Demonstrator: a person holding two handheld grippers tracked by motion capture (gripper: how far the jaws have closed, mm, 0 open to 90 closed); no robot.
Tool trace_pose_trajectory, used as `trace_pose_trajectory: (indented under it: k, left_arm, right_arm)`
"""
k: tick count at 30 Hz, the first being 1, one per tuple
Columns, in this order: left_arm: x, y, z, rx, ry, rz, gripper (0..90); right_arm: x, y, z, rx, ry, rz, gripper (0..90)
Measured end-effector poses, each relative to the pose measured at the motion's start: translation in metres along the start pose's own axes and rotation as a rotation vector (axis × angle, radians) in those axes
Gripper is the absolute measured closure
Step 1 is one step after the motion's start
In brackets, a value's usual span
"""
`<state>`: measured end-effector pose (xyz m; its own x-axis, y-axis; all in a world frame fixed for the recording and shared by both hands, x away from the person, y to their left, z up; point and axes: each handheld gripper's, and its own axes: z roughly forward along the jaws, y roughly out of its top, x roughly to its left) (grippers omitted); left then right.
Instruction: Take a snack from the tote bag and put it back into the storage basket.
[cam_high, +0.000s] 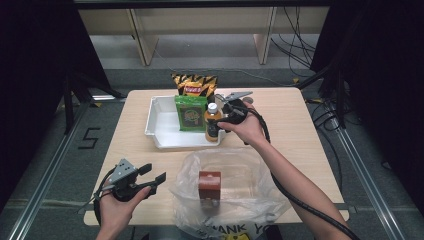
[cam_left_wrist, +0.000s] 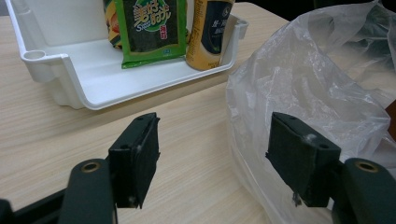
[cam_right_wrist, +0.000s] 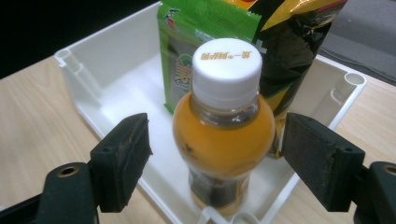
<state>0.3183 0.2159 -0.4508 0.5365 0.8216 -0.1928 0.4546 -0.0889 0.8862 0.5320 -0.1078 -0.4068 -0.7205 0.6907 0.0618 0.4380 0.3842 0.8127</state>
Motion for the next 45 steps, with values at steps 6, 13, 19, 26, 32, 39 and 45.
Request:
trace_pose_trajectory:
  k: [6, 13, 19, 26, 32, 39, 45]
  left_arm:
    - [0.0, 0.0, 0.0, -0.009, -0.007, 0.01, 33.3]
    - [-0.001, 0.0, 0.0, -0.01, -0.004, 0.011, 33.3]
    - [-0.003, 0.001, -0.001, -0.023, -0.008, 0.011, 33.4]
    - [-0.003, 0.001, -0.002, -0.022, 0.0, 0.017, 33.4]
    - [-0.004, 0.002, -0.002, -0.035, -0.004, 0.008, 33.5]
    - [-0.005, 0.003, -0.002, -0.034, -0.002, 0.011, 33.6]
    - [-0.006, 0.004, -0.003, -0.048, -0.006, 0.01, 33.6]
  right_arm:
    - [0.0, -0.006, -0.022, -0.034, 0.018, -0.008, 27.2]
    - [0.001, -0.016, -0.05, -0.058, 0.025, -0.008, 36.9]
    - [0.005, -0.028, -0.068, -0.066, 0.046, -0.007, 46.5]
    - [0.013, -0.026, -0.094, -0.168, 0.037, -0.021, 52.7]
    - [0.021, -0.031, -0.11, -0.148, 0.035, -0.034, 59.0]
    - [0.03, -0.048, -0.127, -0.161, 0.016, -0.032, 71.5]
    - [0.034, -0.064, -0.137, -0.168, 0.042, -0.012, 71.8]
